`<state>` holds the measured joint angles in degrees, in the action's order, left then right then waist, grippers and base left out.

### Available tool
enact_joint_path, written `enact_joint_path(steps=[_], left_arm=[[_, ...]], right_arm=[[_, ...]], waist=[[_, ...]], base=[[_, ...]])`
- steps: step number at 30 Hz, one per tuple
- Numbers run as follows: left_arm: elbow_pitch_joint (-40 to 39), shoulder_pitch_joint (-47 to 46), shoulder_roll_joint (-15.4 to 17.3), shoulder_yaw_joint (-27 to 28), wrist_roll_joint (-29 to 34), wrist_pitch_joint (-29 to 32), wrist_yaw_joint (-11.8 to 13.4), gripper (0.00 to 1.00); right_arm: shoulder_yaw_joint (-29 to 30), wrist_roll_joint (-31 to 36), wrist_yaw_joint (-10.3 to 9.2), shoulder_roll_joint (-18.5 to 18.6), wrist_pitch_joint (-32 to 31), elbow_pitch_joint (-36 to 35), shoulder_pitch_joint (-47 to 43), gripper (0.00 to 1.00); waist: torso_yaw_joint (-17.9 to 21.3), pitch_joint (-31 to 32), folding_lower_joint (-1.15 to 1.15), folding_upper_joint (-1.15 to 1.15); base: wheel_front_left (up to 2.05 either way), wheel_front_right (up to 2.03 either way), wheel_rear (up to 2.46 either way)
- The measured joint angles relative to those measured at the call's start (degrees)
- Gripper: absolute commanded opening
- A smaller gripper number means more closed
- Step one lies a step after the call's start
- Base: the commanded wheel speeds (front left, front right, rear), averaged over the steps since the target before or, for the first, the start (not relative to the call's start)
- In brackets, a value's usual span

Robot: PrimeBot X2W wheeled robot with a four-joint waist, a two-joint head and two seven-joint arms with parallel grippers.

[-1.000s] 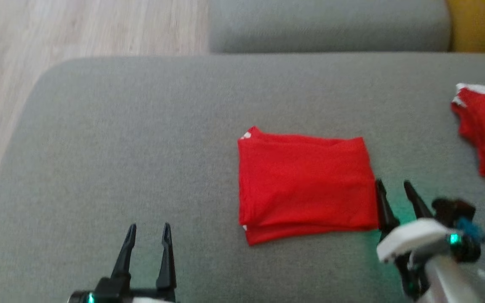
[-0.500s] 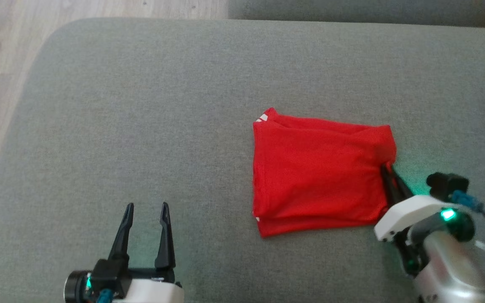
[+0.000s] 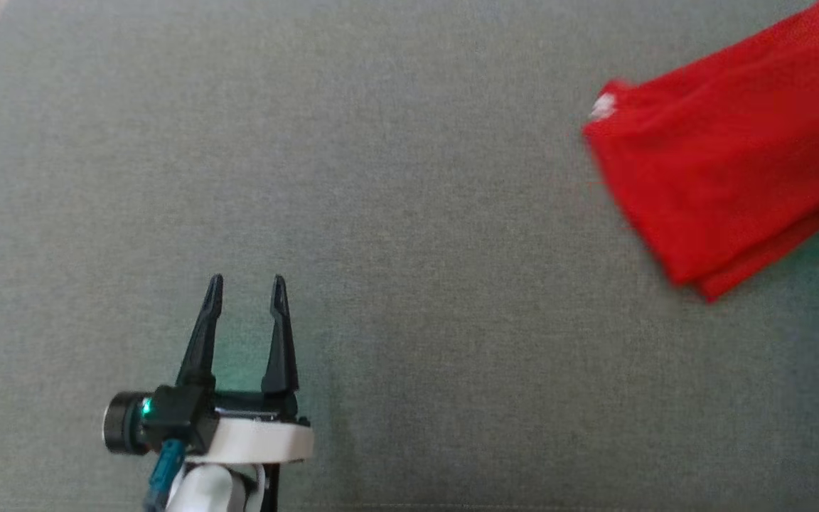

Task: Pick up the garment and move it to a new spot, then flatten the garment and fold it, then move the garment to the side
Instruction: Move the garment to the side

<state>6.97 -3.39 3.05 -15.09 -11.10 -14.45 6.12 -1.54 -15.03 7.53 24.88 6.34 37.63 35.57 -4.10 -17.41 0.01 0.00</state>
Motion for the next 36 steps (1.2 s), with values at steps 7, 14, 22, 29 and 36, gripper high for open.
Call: enact_joint_path(steps=[7,14,22,29,36], left_arm=[[-0.1,-1.0,0.0,0.0,0.6,0.0,0.0,1.0],[-0.1,-3.6,-0.1,0.0,1.2,0.0,-0.1,1.0],[0.2,-4.5,-0.1,0.5,1.8,0.0,-0.1,1.0],[0.8,-2.2,-0.1,2.3,1.9,0.0,-0.1,1.0],[2.1,3.8,-0.1,2.7,0.2,0.0,0.5,1.0]], right_arm=[[6.7,3.0,0.0,4.9,-5.3,-4.0,0.4,0.0],[17.1,8.3,0.0,5.7,-10.0,-8.4,0.0,1.0],[20.9,16.8,0.0,-3.6,-2.7,-16.1,-3.5,1.0],[14.7,15.8,0.0,-12.9,5.0,-16.9,-12.3,1.0],[4.7,10.2,0.0,-18.3,7.4,-15.2,-23.5,1.0]], waist=[[2.5,-2.8,-0.01,0.0],[4.8,-4.4,-0.01,0.0],[6.6,-2.9,-0.01,0.0],[7.9,3.1,-0.02,0.0],[8.7,10.4,-0.03,0.0]], base=[[0.0,0.0,0.0],[0.0,0.0,0.0],[0.0,0.0,0.0],[0.0,0.0,0.0],[0.0,0.0,0.0]])
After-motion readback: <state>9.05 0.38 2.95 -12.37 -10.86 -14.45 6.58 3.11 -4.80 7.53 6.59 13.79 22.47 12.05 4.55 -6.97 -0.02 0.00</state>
